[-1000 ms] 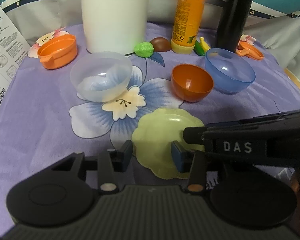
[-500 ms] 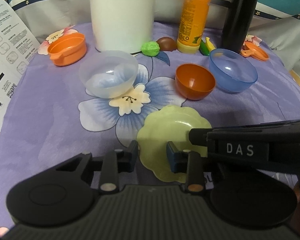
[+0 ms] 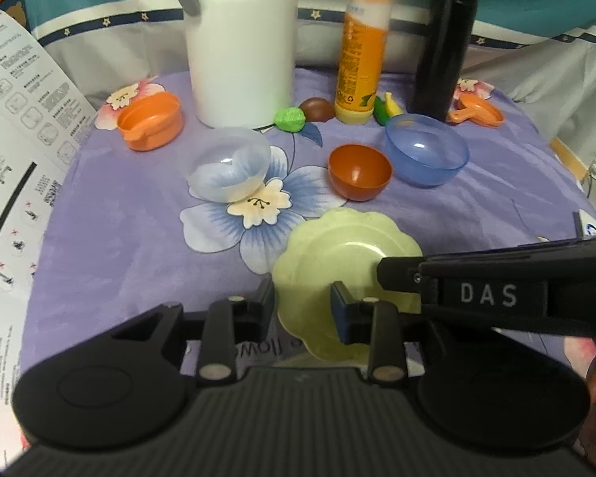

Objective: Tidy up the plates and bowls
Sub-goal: 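Carry the yellow plate onto the green plate and open the right gripper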

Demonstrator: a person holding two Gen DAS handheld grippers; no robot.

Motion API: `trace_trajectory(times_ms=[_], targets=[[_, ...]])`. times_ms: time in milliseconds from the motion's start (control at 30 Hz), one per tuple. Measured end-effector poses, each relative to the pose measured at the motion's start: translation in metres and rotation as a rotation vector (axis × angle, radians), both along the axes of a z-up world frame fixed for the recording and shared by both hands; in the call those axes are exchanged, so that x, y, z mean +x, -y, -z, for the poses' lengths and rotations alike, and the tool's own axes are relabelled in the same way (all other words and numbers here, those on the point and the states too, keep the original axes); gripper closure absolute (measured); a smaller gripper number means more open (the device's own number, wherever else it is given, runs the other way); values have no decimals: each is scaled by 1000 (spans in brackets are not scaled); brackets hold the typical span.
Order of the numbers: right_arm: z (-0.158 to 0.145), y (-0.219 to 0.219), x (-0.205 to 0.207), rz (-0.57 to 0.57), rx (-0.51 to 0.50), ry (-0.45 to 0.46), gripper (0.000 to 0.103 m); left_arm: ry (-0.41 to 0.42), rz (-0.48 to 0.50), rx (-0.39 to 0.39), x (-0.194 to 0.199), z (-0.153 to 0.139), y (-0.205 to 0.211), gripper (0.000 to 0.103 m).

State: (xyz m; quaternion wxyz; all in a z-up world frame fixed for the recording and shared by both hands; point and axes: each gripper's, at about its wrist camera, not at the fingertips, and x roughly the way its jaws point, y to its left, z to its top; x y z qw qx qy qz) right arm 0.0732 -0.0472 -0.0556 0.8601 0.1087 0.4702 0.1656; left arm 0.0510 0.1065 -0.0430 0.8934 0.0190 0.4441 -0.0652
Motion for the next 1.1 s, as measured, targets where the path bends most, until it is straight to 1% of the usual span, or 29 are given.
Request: trace_trajectory(times_ms=[267, 433, 567, 767, 1100], targets=[[-21, -3, -49, -58, 13, 17, 74, -8, 1, 6, -46, -11, -9, 73], [-18, -9, -77, -106, 10, -10, 74, -45, -2, 8, -75, -5, -15, 73], [-11, -14, -89, -135, -2, -36, 74, -72, -10, 4, -92, 1, -21, 73], [-2, -17, -99, -153, -10, -65, 74, -100, -21, -19, -104, 9, -26, 73], [17, -14, -96, -139, -14, -128, 73, -138, -12, -30, -101, 22, -25, 73]])
